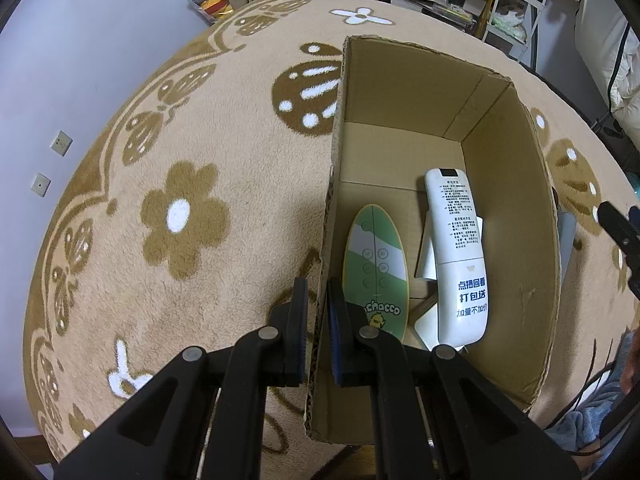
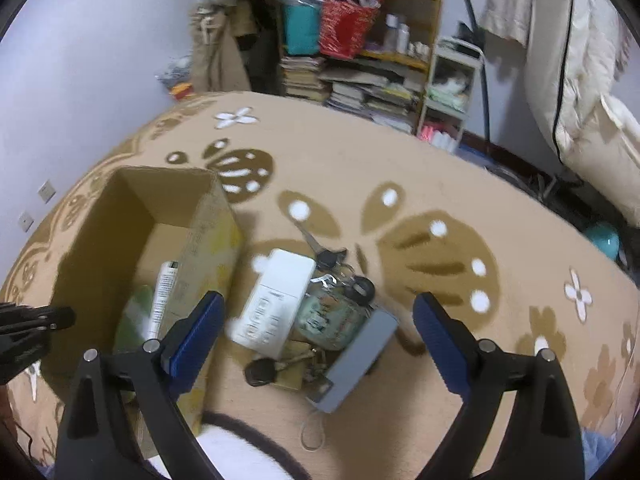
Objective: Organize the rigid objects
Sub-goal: 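Move the right gripper back over the blue-grey power bank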
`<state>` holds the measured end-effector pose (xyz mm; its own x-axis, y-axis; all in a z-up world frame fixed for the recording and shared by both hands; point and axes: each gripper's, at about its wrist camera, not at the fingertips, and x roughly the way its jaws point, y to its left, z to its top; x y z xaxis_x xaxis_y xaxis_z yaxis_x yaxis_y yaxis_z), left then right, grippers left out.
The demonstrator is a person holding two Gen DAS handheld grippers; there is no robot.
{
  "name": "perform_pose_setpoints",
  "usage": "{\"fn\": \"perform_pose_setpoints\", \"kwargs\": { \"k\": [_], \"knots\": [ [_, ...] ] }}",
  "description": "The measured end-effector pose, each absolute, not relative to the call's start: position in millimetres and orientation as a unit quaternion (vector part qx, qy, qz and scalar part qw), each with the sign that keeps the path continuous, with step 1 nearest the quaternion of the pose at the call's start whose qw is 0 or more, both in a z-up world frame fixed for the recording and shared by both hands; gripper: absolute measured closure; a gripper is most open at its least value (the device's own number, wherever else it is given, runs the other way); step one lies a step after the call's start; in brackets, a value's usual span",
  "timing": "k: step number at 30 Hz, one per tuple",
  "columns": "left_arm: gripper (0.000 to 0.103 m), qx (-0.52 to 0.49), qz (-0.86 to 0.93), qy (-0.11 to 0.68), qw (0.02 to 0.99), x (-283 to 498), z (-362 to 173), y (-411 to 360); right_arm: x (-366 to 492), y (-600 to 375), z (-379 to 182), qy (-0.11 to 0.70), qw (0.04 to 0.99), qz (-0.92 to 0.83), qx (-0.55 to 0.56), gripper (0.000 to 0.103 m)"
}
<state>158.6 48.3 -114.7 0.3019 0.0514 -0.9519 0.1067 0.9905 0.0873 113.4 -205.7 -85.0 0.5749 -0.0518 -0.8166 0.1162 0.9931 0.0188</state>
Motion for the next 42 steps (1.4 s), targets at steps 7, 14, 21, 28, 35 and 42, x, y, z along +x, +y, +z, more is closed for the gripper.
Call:
{"fn": "perform_pose_setpoints", "kwargs": {
  "k": [7,14,21,28,35,42],
  "knots": [
    [0.094,0.071,-0.016,0.59,0.804,159,-114,47,121,-230,-117,0.502,0.861,-0.075,0.034,0.003],
    [0.094,0.07,-0.016,0.59,0.804,159,-114,47,120,-252,-147,0.54,0.832,-0.111,0.058,0.003],
    [0.094,0.071,-0.016,0.59,0.804,159,-114,47,119,-268,-166,0.562,0.812,-0.13,0.091,0.003],
    [0.094,0.073,-0.015,0.59,0.804,159,-115,47,119,-274,-185,0.584,0.791,-0.132,0.122,0.003],
    [0.094,0.071,-0.015,0.591,0.804,159,-115,47,118,-278,-191,0.589,0.782,-0.152,0.139,0.0],
    [0.093,0.071,-0.015,0.591,0.803,159,-115,47,120,-282,-193,0.597,0.771,-0.155,0.156,0.0]
  ]
}}
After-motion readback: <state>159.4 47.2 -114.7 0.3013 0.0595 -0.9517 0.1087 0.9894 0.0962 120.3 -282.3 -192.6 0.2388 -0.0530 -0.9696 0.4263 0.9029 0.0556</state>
